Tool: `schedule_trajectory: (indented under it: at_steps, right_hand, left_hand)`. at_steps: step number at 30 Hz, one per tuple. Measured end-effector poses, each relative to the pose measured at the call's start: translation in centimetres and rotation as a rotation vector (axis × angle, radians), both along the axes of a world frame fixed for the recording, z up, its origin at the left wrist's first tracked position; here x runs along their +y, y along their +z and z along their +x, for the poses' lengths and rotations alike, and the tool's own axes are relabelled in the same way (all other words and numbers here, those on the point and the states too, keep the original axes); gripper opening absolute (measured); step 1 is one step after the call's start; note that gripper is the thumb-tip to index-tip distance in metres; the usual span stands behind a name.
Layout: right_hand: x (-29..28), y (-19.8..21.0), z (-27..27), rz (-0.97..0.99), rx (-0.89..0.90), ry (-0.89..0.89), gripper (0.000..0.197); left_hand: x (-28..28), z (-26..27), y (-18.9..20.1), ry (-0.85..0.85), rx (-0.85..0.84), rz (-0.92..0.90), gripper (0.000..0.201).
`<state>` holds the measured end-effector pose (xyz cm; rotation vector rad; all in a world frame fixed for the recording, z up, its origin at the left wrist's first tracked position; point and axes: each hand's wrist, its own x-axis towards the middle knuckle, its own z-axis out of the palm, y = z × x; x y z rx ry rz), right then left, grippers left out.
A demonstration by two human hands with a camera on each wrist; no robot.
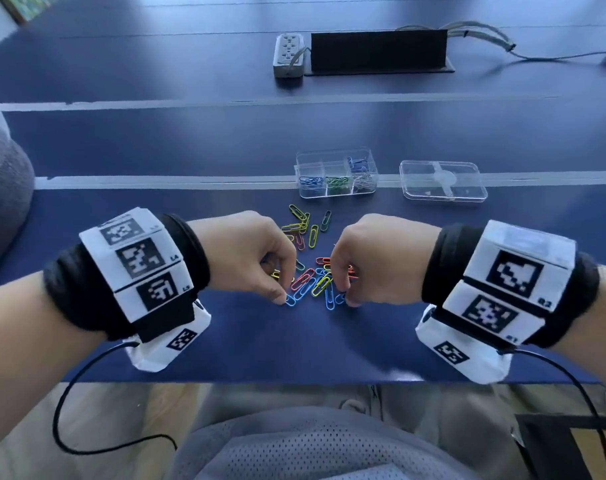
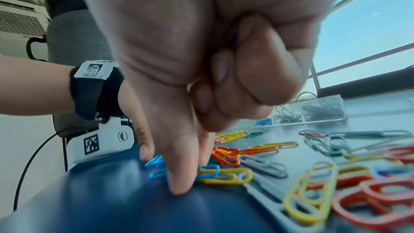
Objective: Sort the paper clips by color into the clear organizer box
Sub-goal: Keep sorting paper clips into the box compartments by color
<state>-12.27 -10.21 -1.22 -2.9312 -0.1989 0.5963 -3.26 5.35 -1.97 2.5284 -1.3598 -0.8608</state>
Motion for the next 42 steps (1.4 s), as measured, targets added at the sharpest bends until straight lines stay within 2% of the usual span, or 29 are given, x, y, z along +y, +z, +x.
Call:
schedule_trajectory:
  at_steps: [4, 7, 11, 13, 16, 18, 20, 23, 25, 30, 33, 35, 37, 40, 42]
  right_hand:
    - [0.1, 0.2, -0.3, 0.008, 0.023, 0.029, 0.007]
    - [-0.4, 0.6, -0.2, 0.136, 0.137, -0.052, 0.009]
    - [-1.4, 0.7, 1.0, 0.652, 0.283, -0.38, 0.013]
    - [-2.4, 0.7, 2.0, 0.824, 0.313, -0.526, 0.015]
    - [-4.4, 1.3, 3.5, 0.981, 0.405, -0.632, 0.019]
    - [-5.6, 2.0, 4.2, 1.082, 0.433, -0.676, 0.015]
    - [-6.4, 2.6, 4.7, 1.178, 0.425, -0.706, 0.006]
    - [-7.2, 2.6, 5.6, 1.242, 0.391, -0.751, 0.011]
    - [-7.5, 2.2, 6.4, 1.187, 0.326, -0.795, 0.021]
    - [-8.8, 1.6, 8.2, 0.984, 0.076, -0.884, 0.027]
    - [-9.4, 1.9, 9.1, 0.952, 0.045, -0.927, 0.031]
    - [-9.2, 2.1, 9.7, 0.942, 0.056, -0.937, 0.03]
    - [-8.7, 2.3, 10.4, 0.897, 0.038, -0.948, 0.024]
    - [-8.1, 2.4, 11.4, 0.787, -0.009, -0.911, 0.033]
    - [-7.7, 2.5, 12.0, 0.667, -0.024, -0.851, 0.032]
  left_hand:
    - [0.0, -0.2, -0.4, 0.018, -0.098, 0.043, 0.017]
    - [0.0, -0.3, -0.3, -0.05, -0.132, 0.064, 0.015]
    - [0.3, -0.4, -0.3, -0.089, -0.158, 0.06, 0.007]
    - [0.6, -0.4, -0.3, -0.06, -0.125, 0.015, 0.011]
    - [0.4, -0.1, 0.0, 0.048, 0.089, -0.064, 0.012]
    - [-0.1, 0.2, 0.4, 0.197, 0.397, -0.154, 0.006]
    - [-0.8, 0.8, 0.8, 0.354, 0.652, -0.268, 0.014]
    - [-1.7, 1.7, 1.0, 0.456, 0.831, -0.375, 0.018]
    - [-2.3, 2.4, 1.0, 0.474, 0.869, -0.414, 0.021]
    - [-4.0, 3.8, 1.2, 0.547, 0.808, -0.486, 0.021]
    - [-4.9, 4.7, 1.5, 0.572, 0.698, -0.523, 0.026]
    - [-5.4, 5.3, 1.5, 0.58, 0.593, -0.523, 0.021]
    - [-6.1, 5.8, 1.6, 0.566, 0.46, -0.47, 0.013]
    - [-7.0, 6.4, 2.0, 0.477, 0.268, -0.294, 0.008]
    - [-7.6, 6.5, 2.0, 0.39, 0.137, -0.19, 0.017]
